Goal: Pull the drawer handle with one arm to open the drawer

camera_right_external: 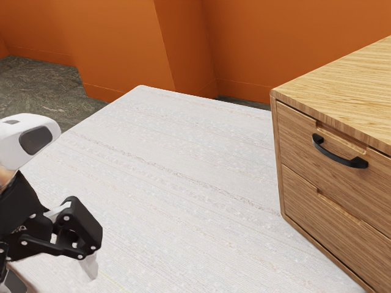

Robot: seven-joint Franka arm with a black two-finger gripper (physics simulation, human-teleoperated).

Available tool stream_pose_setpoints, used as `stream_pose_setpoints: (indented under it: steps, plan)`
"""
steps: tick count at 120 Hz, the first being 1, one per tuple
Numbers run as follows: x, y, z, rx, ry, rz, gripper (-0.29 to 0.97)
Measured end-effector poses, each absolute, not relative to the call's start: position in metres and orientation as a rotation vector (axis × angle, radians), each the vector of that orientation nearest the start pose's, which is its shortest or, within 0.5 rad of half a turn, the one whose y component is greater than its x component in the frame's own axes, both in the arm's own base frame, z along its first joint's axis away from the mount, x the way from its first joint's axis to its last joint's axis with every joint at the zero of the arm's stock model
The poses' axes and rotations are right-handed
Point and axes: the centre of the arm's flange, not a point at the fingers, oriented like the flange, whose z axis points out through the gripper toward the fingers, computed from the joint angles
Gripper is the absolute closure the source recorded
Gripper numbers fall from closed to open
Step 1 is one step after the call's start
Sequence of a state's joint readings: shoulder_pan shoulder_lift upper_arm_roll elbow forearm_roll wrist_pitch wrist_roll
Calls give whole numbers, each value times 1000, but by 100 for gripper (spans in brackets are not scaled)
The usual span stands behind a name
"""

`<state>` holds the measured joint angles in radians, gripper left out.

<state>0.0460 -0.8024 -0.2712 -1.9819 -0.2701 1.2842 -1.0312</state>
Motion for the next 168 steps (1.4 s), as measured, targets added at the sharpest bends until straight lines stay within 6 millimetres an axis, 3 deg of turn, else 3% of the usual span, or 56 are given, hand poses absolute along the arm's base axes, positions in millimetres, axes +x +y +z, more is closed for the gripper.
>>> stream_pose_setpoints:
  steps: [38,50,62,82,95,134,168]
  plan:
    - [263,-142,720,-2906,-1552,-84,0]
    - [290,-162,709,-2893,-1568,-31,0]
    - [300,-191,706,-2866,-1609,-57,0]
    - [318,-202,701,-2803,-1761,-71,0]
    - [349,-212,695,-2757,-1811,-85,0]
    - [387,-176,695,-2638,-1983,-113,0]
    - [442,-198,692,-2676,-1944,-56,0]
